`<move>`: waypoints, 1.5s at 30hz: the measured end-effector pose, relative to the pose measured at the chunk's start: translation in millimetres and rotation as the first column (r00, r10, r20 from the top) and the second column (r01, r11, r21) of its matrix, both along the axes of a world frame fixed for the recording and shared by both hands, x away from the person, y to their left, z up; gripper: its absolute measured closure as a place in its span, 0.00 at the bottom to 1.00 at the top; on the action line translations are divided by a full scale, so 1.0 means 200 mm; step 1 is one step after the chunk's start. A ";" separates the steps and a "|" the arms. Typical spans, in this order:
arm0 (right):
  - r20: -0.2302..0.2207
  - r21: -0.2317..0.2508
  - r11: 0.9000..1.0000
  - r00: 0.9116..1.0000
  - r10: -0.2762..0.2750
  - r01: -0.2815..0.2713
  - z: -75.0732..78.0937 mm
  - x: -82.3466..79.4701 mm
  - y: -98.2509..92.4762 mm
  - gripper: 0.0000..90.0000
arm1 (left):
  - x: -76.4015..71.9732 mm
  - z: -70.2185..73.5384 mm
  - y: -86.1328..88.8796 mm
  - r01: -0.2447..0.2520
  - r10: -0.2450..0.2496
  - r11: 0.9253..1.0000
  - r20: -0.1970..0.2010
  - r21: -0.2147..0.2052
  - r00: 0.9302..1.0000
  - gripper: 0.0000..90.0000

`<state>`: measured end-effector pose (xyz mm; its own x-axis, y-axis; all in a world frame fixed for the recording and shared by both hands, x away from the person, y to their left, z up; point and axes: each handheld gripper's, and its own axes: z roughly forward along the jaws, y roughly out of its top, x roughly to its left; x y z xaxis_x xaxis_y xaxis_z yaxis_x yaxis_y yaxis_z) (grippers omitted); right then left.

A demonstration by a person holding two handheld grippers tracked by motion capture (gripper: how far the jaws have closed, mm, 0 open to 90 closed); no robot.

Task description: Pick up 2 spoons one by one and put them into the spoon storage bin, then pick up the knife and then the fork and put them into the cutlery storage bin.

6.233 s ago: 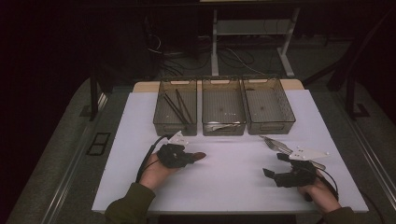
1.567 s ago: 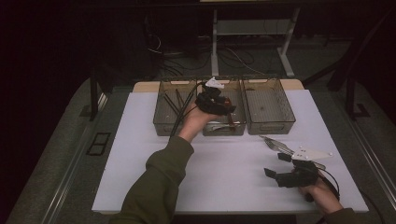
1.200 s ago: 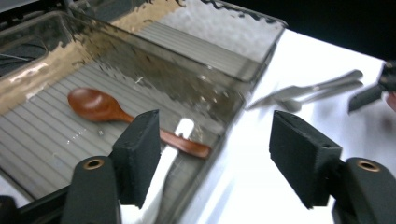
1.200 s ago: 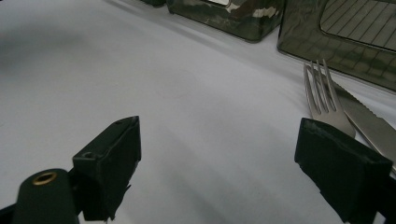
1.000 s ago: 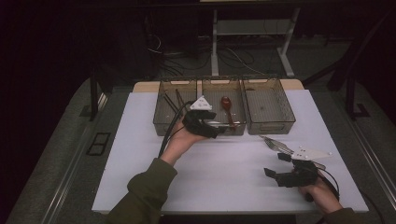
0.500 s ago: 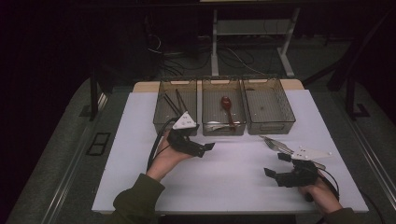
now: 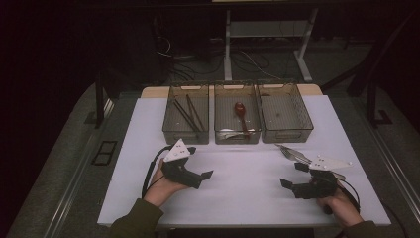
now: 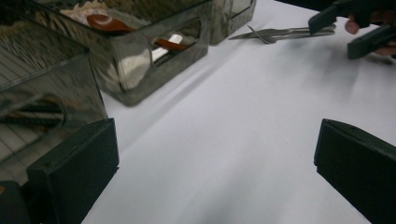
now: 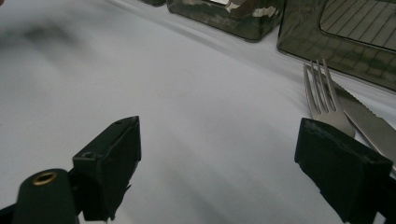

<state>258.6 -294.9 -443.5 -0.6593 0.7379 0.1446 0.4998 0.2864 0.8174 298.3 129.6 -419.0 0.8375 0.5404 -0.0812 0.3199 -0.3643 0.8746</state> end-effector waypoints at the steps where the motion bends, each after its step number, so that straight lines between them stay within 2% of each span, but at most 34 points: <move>1: -0.002 0.001 1.000 1.000 0.002 -0.002 0.00 0.00 0.00 0.16 | -0.01 0.00 0.01 0.003 -0.003 1.000 -0.004 -0.004 1.000 0.00; 6: 0.002 -0.024 1.000 1.000 0.016 -0.016 0.01 0.00 -0.01 0.15 | -0.07 -0.03 0.05 0.009 -0.010 1.000 0.003 0.020 1.000 0.00; 9: -0.006 -0.032 0.999 1.000 0.003 -0.003 0.02 0.01 -0.03 0.15 | -0.09 -0.05 0.08 0.003 -0.003 1.000 -0.017 0.015 1.000 0.00; 13: -0.011 -0.032 0.999 1.000 -0.009 0.008 0.04 0.02 -0.05 0.16 | -0.12 -0.08 0.10 0.000 0.000 1.000 -0.026 0.022 1.000 0.00; 15: -0.016 -0.052 0.999 1.000 -0.017 0.017 0.05 0.02 -0.06 0.15 | -0.12 -0.08 0.11 -0.004 0.005 1.000 -0.030 0.022 1.000 0.00; 19: -0.006 -0.058 0.998 1.000 -0.011 0.011 0.08 0.04 -0.08 0.15 | -0.12 -0.09 0.13 -0.007 0.008 1.000 -0.035 0.022 0.999 0.00; 23: 0.000 -0.097 0.995 1.000 -0.024 0.023 0.10 0.07 -0.10 0.15 | -0.12 -0.09 0.13 -0.005 0.006 1.000 -0.037 0.027 0.999 0.00; 26: -0.026 -0.116 0.993 1.000 0.003 -0.006 0.11 0.10 -0.14 0.15 | -0.12 -0.09 0.12 -0.008 0.009 1.000 -0.039 0.019 0.999 0.00; 32: -0.075 -0.169 0.984 0.997 0.036 -0.048 0.15 0.18 -0.21 0.16 | -0.12 -0.10 0.12 -0.005 0.006 1.000 -0.040 0.029 0.999 0.00; 34: -0.104 -0.179 0.982 0.994 0.041 -0.060 0.16 0.20 -0.22 0.22 | -0.12 -0.09 0.12 -0.005 0.006 1.000 -0.040 0.030 0.999 0.00; 40: -0.152 -0.231 0.970 0.988 0.041 -0.075 0.17 0.28 -0.24 0.29 | -0.12 -0.10 0.11 0.003 -0.001 0.999 -0.042 0.038 0.999 0.00; 44: -0.185 -0.302 0.948 0.982 0.044 -0.100 0.18 0.32 -0.24 0.37 | -0.12 -0.10 0.12 0.003 -0.001 0.999 -0.043 0.037 0.999 0.00; 45: -0.193 -0.309 0.945 0.980 0.044 -0.104 0.18 0.33 -0.23 0.39 | -0.12 -0.10 0.12 0.003 -0.002 0.999 -0.043 0.037 0.999 0.00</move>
